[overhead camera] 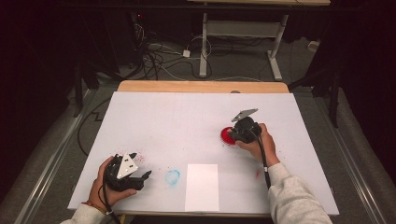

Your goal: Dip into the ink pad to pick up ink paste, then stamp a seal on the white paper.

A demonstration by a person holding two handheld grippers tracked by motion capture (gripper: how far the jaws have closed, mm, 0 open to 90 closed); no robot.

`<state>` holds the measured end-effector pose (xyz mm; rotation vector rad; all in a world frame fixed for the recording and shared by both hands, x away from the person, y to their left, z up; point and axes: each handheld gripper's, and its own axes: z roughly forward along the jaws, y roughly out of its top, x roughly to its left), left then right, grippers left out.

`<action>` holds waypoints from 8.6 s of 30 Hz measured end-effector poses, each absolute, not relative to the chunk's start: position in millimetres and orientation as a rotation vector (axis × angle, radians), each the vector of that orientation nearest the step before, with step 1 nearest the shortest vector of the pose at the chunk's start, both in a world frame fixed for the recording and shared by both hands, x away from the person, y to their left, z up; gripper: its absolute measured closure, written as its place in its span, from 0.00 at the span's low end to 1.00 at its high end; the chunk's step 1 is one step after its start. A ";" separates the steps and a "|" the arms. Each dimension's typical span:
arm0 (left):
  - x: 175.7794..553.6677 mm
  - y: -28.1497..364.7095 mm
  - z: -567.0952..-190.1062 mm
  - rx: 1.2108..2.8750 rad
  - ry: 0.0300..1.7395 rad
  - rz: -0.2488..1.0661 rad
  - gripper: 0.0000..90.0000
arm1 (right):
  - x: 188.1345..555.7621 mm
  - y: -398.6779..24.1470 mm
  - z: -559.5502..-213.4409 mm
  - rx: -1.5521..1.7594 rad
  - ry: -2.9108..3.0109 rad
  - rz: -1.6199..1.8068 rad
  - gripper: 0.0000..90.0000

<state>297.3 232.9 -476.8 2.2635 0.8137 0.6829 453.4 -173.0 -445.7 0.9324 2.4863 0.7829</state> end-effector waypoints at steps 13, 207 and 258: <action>297.9 233.8 -476.5 2.262 0.820 0.689 0.22 | 452.1 -175.3 -441.1 0.917 2.489 0.818 0.85; 298.1 233.4 -479.0 2.299 0.817 0.677 0.22 | 316.7 -128.9 -417.0 0.344 2.620 1.088 0.85; 296.9 231.1 -479.0 2.307 0.802 0.673 0.22 | 311.4 -95.4 -459.7 0.248 2.822 0.854 0.85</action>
